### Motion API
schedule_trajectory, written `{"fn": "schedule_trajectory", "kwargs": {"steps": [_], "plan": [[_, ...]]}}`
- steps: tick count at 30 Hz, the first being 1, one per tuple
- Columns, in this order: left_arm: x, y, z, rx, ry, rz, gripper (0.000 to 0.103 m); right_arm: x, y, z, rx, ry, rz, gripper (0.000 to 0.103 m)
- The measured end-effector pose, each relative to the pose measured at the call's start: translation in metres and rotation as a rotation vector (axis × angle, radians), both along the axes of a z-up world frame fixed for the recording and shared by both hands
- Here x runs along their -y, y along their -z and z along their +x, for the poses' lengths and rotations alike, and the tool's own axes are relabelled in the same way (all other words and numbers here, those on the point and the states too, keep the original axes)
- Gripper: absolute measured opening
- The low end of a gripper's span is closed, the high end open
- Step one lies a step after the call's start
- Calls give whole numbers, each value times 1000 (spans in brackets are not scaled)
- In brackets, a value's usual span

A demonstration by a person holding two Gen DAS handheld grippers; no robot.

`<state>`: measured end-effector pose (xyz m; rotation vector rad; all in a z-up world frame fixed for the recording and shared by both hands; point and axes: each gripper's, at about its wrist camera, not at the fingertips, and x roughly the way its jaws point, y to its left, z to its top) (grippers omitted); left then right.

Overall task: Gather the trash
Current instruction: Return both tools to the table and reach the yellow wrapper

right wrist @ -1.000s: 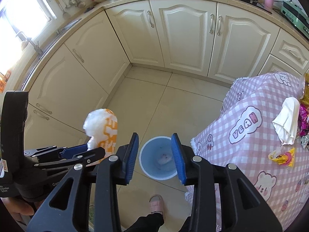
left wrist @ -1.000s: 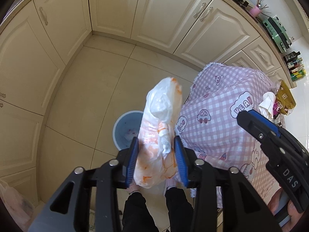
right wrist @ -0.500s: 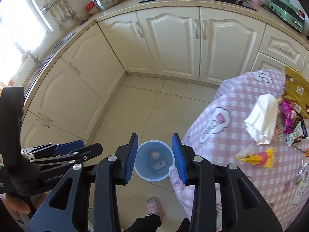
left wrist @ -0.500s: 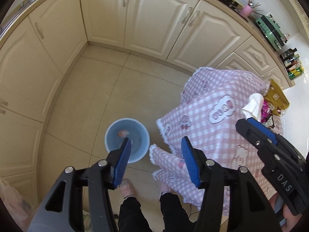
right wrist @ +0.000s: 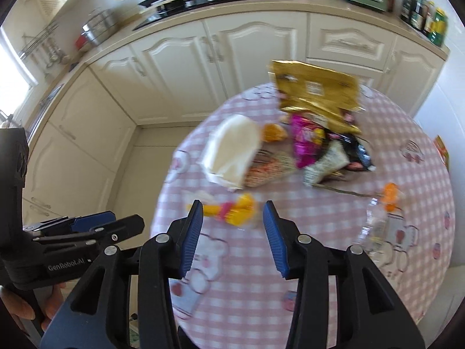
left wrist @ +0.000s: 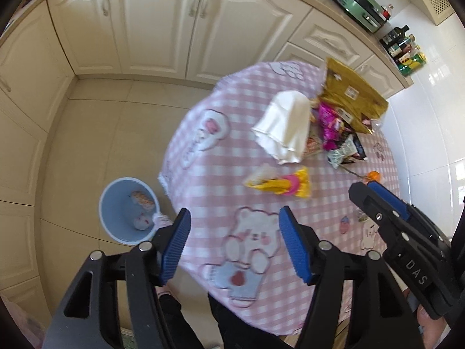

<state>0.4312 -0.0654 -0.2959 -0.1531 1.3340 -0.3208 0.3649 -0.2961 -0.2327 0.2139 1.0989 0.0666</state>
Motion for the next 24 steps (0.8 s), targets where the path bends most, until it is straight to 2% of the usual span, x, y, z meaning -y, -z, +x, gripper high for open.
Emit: {"fn": "schedule_trajectory", "kwargs": {"steps": [6, 10, 16, 18, 22, 24], "plan": [[48, 19, 7, 5, -8, 36, 64, 54, 11, -15, -24, 66, -4, 42], [55, 34, 18, -14, -85, 35, 64, 75, 20, -15, -40, 90, 12, 43], [53, 58, 31, -72, -171, 24, 64, 81, 30, -4, -45, 58, 37, 43], [54, 63, 32, -75, -203, 43, 64, 79, 34, 0, -50, 39, 45, 43], [50, 71, 35, -98, -253, 5, 63, 71, 40, 8, -53, 4, 56, 43], [50, 72, 37, -96, -261, 3, 55, 67, 41, 13, -49, -8, 57, 43]]}}
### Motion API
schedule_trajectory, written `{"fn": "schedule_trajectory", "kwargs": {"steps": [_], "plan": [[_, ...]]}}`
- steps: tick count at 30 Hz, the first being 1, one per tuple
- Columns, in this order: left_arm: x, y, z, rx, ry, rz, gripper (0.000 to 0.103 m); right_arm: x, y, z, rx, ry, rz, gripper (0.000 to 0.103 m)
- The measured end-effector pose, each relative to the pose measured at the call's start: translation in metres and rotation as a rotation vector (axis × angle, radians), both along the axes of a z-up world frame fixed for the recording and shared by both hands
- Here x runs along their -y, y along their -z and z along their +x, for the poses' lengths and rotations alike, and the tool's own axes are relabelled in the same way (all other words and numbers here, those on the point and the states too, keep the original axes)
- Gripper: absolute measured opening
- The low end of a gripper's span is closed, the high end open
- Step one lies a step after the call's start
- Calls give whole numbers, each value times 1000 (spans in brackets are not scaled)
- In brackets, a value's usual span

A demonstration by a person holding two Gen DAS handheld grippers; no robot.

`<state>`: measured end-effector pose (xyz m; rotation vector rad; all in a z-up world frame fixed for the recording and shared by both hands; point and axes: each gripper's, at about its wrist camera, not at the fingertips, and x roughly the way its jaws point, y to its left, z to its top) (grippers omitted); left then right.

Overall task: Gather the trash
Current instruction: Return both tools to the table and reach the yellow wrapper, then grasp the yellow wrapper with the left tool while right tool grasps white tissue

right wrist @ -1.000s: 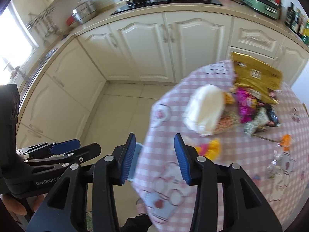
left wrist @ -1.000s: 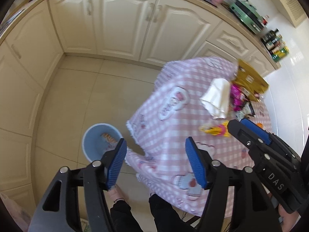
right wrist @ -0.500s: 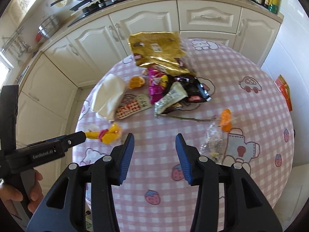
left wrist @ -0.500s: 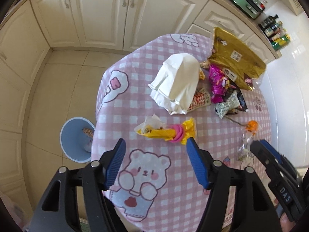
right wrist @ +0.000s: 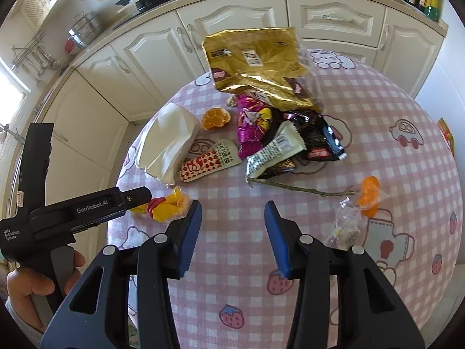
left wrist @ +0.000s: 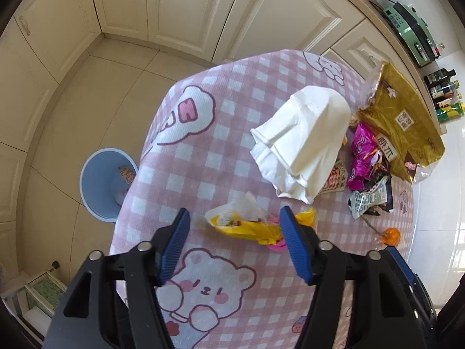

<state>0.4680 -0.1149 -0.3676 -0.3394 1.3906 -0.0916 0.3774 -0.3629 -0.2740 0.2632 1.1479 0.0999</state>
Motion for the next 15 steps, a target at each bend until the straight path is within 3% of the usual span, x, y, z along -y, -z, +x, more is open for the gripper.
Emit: {"fn": "schedule_trajectory", "kwargs": {"steps": [3, 4, 6, 8, 15], "plan": [[1, 1, 1, 5, 1, -2, 41, -6, 1, 6, 4, -14, 5, 43], [1, 3, 1, -3, 6, 8, 26, -8, 1, 8, 5, -19, 6, 43], [0, 6, 1, 3, -1, -11, 23, -12, 1, 11, 6, -25, 8, 43], [-2, 4, -1, 19, 5, -13, 10, -16, 2, 14, 6, -29, 12, 43], [-22, -13, -9, 56, 23, -44, 1, -37, 7, 27, -9, -42, 55, 43]]}}
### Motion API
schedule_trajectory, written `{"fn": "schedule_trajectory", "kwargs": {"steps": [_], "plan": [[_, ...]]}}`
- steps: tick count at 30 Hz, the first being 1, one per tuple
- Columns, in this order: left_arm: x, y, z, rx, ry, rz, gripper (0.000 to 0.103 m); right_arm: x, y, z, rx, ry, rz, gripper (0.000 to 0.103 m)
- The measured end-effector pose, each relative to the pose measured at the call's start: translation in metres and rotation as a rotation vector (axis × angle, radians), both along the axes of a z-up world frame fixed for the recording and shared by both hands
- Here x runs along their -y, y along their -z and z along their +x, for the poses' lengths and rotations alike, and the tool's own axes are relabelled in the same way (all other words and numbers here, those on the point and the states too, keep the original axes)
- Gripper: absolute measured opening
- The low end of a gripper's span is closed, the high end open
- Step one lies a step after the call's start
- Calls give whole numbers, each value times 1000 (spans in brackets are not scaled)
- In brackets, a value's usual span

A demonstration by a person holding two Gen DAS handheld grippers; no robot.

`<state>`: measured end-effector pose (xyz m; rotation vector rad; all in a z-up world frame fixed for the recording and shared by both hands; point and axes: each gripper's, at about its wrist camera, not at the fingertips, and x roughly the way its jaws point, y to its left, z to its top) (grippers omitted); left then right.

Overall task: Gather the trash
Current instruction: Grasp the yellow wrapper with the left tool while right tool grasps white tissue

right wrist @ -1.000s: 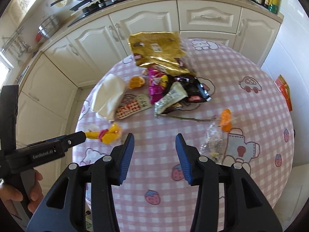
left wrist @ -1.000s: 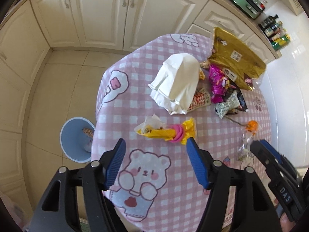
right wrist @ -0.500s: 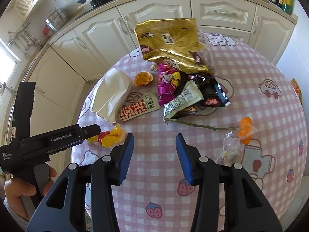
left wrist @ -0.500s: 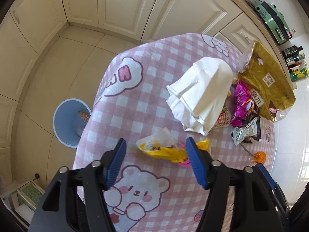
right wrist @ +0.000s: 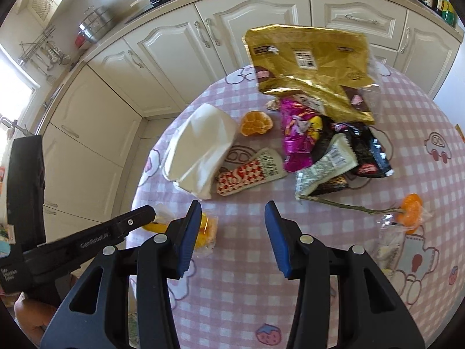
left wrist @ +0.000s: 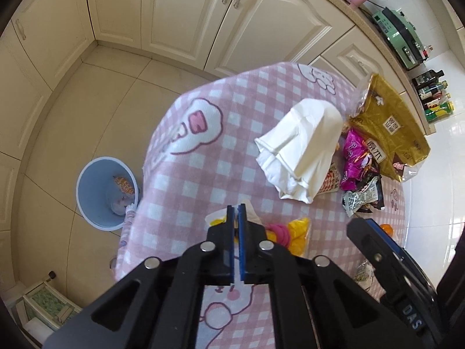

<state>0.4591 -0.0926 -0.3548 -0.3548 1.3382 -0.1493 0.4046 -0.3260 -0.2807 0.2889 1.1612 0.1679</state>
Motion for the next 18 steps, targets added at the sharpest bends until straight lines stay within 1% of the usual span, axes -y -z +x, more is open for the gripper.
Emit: {"fn": "schedule_trajectory", "kwargs": {"steps": [3, 5, 11, 16, 18], "plan": [[-16, -10, -2, 19, -10, 3, 1, -10, 1, 8, 2, 3, 28, 45], [-32, -18, -3, 36, -18, 10, 1, -16, 4, 15, -6, 24, 51, 55], [-64, -35, 3, 70, -33, 16, 0, -27, 12, 41, -23, 148, 86, 70], [-79, -39, 7, 83, -35, 6, 0, -34, 23, 55, -55, 224, 68, 72], [-85, -40, 7, 84, -35, 6, 0, -36, 30, 60, -71, 239, 85, 72]]}}
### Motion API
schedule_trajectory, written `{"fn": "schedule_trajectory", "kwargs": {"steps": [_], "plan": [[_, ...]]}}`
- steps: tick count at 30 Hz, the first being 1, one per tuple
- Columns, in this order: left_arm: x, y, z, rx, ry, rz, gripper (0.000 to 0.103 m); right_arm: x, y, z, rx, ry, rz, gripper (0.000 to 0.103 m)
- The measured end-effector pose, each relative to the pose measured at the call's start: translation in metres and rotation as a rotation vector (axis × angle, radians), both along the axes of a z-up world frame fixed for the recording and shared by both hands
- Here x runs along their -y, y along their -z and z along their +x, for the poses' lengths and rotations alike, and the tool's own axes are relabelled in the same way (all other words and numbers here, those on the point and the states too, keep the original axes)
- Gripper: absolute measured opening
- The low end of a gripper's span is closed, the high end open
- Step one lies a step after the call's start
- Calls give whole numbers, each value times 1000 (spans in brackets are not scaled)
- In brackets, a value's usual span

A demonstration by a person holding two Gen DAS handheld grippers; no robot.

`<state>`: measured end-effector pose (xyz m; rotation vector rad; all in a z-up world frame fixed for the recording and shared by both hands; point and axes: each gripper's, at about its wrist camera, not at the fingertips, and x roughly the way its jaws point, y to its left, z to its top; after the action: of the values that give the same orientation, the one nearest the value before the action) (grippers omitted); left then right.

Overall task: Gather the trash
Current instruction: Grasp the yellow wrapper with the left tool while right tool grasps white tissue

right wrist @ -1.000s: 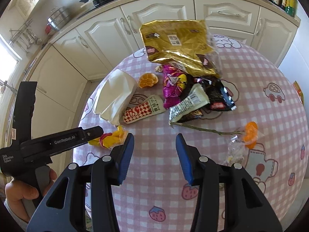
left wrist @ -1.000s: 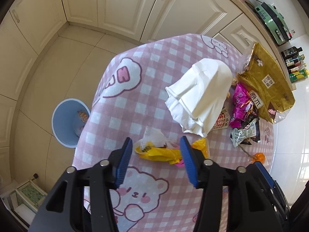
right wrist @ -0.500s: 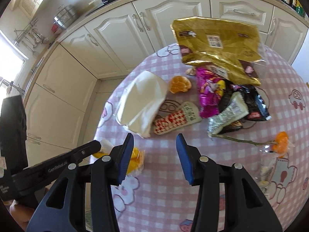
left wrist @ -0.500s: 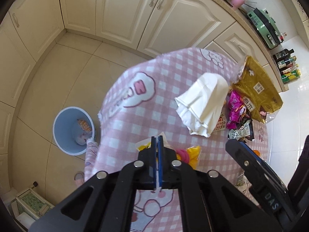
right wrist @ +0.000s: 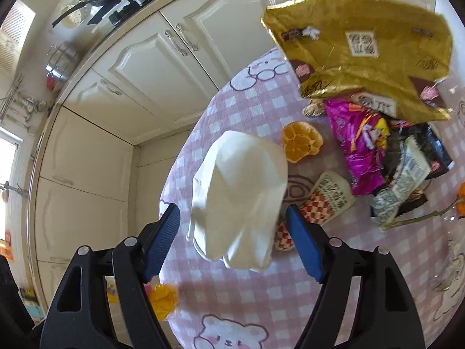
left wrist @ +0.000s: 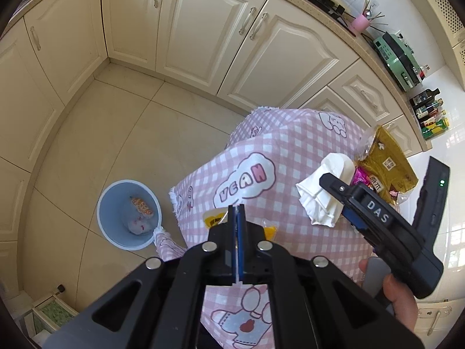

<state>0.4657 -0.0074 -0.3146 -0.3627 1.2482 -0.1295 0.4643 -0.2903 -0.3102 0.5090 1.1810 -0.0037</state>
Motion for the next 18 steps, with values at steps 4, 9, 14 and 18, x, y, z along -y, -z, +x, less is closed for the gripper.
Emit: {"fn": "schedule_trajectory", "kwargs": {"steps": [4, 9, 14, 18], "plan": [[-13, 0, 2, 0, 2, -3, 0, -2, 3, 3, -6, 12, -13, 57], [-31, -3, 3, 4, -4, -7, 0, -4, -2, 0, 1, 9, -28, 54], [-64, -4, 1, 0, -27, 0, 0, -33, -25, -14, 47, -68, -56, 54], [-92, -5, -3, -6, -50, 16, 0, -75, -40, -25, 76, -172, -48, 54]]}}
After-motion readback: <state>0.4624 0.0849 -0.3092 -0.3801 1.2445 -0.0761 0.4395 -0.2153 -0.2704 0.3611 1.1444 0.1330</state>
